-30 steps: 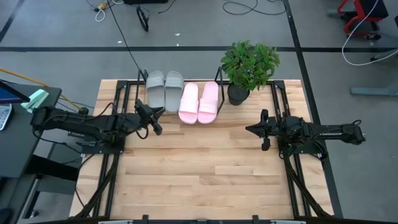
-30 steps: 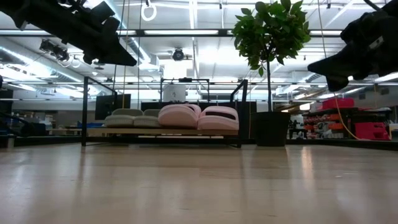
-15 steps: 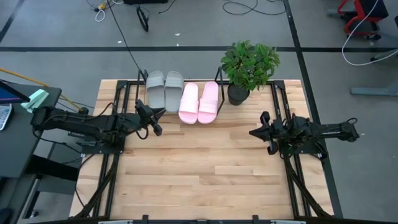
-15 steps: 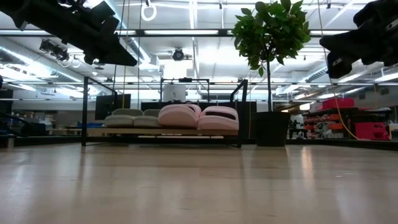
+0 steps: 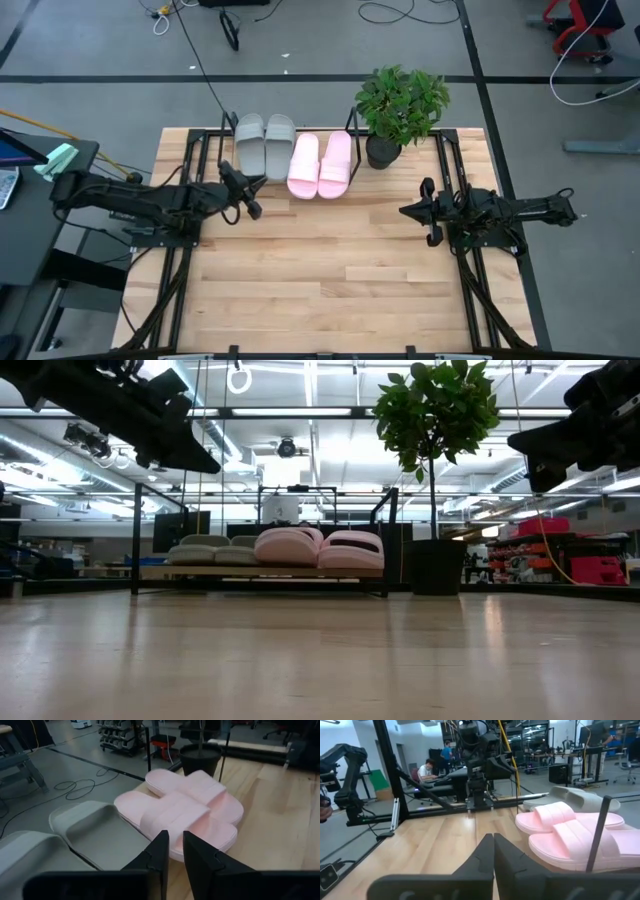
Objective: Pick and place slides into the shelf
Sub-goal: Return to Home Position
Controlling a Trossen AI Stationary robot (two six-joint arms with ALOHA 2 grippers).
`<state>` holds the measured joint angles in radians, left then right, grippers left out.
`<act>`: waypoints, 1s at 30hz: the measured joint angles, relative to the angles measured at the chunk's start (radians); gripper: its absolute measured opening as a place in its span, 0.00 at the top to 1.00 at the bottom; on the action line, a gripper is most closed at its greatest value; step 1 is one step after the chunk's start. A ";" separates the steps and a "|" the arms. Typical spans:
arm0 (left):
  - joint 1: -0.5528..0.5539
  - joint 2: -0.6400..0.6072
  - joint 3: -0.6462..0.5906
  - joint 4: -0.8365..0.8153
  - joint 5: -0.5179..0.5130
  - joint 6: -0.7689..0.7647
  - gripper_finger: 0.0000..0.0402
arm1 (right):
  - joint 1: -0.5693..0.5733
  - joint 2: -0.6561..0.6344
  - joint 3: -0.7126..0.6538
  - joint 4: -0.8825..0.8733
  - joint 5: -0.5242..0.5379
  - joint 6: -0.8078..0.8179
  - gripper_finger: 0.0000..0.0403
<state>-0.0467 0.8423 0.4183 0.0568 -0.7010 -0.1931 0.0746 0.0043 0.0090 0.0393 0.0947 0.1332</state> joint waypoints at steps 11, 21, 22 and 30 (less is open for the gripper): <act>-0.020 0.134 -0.198 0.503 -0.004 -0.002 0.99 | 0.000 0.013 0.000 -0.009 -0.030 0.028 0.98; -0.019 -0.184 -0.278 0.466 -0.012 0.114 0.97 | 0.000 0.014 0.000 -0.012 -0.041 0.048 0.98; -0.019 -0.218 -0.278 0.438 -0.012 0.121 0.98 | 0.000 0.014 0.000 -0.012 -0.041 0.048 0.98; -0.019 -0.439 -0.279 0.223 -0.012 0.100 0.96 | 0.000 0.014 0.000 -0.011 -0.031 0.048 0.99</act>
<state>-0.0654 0.4031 0.1394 0.2802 -0.7129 -0.0929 0.0746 0.0183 0.0090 0.0280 0.0639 0.1811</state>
